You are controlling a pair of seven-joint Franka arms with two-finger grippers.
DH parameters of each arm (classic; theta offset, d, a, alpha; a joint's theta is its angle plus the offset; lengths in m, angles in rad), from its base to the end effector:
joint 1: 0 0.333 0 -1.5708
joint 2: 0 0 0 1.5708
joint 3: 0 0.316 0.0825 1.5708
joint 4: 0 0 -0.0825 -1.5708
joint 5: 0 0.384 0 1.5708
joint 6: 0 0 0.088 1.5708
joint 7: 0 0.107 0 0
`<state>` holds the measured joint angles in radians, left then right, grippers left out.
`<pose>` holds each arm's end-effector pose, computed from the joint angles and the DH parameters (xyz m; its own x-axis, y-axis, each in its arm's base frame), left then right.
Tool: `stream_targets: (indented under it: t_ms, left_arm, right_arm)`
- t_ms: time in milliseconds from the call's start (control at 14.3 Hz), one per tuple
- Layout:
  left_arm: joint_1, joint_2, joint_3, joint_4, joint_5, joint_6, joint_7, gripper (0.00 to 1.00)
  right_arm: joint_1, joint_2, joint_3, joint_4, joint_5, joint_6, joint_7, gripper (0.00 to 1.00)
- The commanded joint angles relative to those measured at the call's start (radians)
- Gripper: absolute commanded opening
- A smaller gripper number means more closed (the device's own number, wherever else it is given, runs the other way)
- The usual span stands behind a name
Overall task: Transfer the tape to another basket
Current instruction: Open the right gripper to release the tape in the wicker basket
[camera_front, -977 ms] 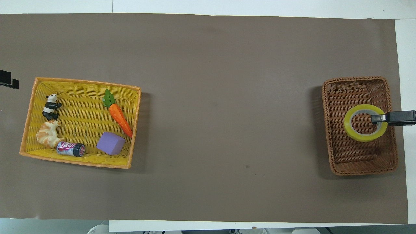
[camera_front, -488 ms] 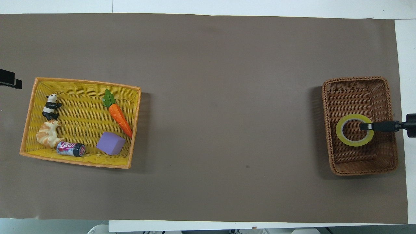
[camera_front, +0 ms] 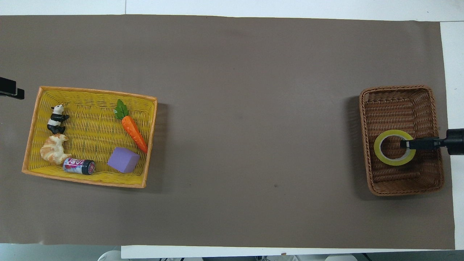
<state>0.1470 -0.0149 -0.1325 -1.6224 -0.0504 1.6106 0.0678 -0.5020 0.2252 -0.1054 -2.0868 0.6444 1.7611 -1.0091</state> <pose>0.5529 0.0023 0.6119 0.9987 -0.0512 0.0062 -0.0514 -0.9975 0.0481 0.4583 -0.2531 0.2994 0.9957 0.0629 0.0678 0.0923 -0.7182 -0.6897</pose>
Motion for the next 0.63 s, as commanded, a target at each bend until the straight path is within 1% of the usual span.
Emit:
stream_targets:
  t_ms: [0,209,419,488,558]
  left_arm:
    - [0.006,-0.03,0.002,-0.036,0.018,0.018,0.009,1.0]
    - [-0.003,-0.028,0.002,-0.036,0.018,0.031,0.01,1.0]
    - [-0.01,-0.03,0.002,-0.039,0.018,0.032,0.009,1.0]
    - [-0.024,-0.033,0.005,-0.054,0.018,0.034,0.006,1.0]
    - [-0.074,-0.045,0.049,-0.074,0.018,0.038,0.007,1.0]
  right_arm:
    - [0.011,-0.023,0.004,0.023,-0.029,0.009,-0.013,1.0]
    - [0.057,-0.065,0.003,0.08,-0.11,0.009,0.004,1.0]
    - [0.089,-0.128,0.004,0.097,-0.169,0.009,0.029,1.0]
    - [0.091,-0.144,0.01,0.122,-0.211,0.008,0.039,1.0]
    - [0.106,-0.153,0.012,0.152,-0.253,0.003,0.05,1.0]
